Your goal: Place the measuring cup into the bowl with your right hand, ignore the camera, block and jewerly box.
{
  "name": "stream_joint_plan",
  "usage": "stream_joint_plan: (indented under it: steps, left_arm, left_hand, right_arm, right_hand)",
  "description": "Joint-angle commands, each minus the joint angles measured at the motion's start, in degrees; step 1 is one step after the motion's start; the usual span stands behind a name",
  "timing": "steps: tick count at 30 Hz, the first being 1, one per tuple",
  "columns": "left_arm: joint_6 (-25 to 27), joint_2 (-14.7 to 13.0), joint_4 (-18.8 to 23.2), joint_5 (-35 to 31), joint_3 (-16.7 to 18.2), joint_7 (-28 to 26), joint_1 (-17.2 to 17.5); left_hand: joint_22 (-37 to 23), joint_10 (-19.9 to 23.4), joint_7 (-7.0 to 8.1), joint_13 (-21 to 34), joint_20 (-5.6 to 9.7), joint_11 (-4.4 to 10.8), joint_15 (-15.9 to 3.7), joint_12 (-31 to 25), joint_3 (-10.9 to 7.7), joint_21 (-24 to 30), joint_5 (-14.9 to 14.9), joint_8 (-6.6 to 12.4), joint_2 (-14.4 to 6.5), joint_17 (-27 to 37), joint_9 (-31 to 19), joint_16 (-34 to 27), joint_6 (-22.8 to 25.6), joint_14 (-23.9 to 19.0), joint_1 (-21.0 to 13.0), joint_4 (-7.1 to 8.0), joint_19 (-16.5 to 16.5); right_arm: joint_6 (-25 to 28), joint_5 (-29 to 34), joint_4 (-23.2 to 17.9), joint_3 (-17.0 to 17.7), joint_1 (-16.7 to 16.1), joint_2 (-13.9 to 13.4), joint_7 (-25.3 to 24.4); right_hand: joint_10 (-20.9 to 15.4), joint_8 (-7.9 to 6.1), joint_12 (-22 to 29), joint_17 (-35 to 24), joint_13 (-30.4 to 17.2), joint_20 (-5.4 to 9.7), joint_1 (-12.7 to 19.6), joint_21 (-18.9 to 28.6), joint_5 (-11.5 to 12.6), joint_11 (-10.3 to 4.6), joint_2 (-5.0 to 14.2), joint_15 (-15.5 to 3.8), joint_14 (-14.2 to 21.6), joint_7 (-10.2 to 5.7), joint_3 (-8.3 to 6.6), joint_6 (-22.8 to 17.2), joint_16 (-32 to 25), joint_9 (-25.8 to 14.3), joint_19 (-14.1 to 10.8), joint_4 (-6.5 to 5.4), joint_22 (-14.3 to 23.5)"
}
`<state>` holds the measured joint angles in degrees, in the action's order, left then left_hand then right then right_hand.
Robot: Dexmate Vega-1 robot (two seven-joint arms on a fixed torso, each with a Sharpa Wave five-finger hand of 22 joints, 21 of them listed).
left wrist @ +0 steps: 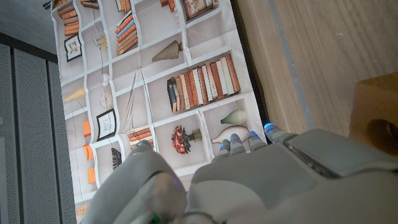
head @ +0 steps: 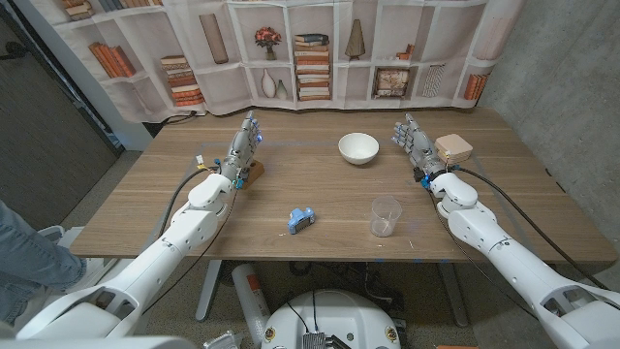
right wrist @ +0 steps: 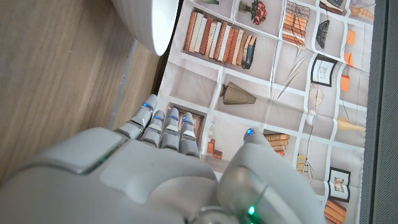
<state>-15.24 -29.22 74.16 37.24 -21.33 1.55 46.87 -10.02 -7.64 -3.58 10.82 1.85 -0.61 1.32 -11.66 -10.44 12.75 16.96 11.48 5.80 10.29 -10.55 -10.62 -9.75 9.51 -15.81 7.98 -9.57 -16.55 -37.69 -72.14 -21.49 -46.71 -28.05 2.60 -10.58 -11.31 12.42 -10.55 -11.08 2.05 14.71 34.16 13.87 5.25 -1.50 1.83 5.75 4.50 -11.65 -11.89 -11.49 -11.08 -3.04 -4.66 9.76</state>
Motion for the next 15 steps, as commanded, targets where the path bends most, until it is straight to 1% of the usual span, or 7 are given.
stream_joint_plan:
  steps: [1,8,15]
  left_arm:
    - [2.07,0.09,-0.09,-0.35,-0.70,-0.29,-1.49]
    - [2.79,-0.64,1.07,-0.79,-0.82,-0.68,-1.14]
    - [2.95,-0.94,1.33,-0.70,-0.72,-0.55,-0.97]
  left_hand:
    - [-0.20,-0.46,-0.06,0.13,0.41,-0.07,0.12,-0.32,-0.45,0.18,0.39,0.22,-0.08,0.12,-0.10,-0.37,-0.89,1.53,-0.56,-0.15,-1.50]
    - [-0.21,-0.52,-0.10,0.09,0.43,-0.18,0.19,-0.27,-0.46,0.09,0.50,0.16,-0.29,0.12,-0.11,-0.31,-0.91,1.59,-0.71,-0.25,-1.48]
    - [-0.22,-0.44,-0.19,0.06,0.36,-0.25,0.25,-0.28,-0.46,0.00,0.59,0.14,-0.47,0.11,-0.11,-0.28,-0.87,1.57,-0.85,-0.34,-1.48]
  right_arm:
    - [-0.41,-0.57,2.80,-0.24,1.42,1.35,0.99]
    - [-0.92,-0.31,1.80,-0.06,0.62,1.08,0.40]
    - [-1.02,0.24,0.14,0.09,-0.07,0.54,-0.60]
  right_hand:
    - [-0.41,-0.09,0.23,-0.25,-0.10,0.85,0.83,0.06,0.29,-0.17,0.20,0.00,0.25,0.03,-0.53,-0.28,-0.30,-0.10,-0.29,0.31,0.08]
    - [-0.38,-0.07,0.19,-0.23,-0.03,0.83,0.98,-0.17,0.24,-0.15,0.30,0.05,0.26,0.00,-0.57,-0.29,-0.24,-0.04,-0.31,0.43,0.09]
    - [-0.40,-0.04,0.18,-0.21,0.03,0.86,1.14,-0.39,0.18,-0.26,0.35,0.05,0.31,0.00,-0.61,-0.28,-0.21,0.00,-0.33,0.57,0.09]
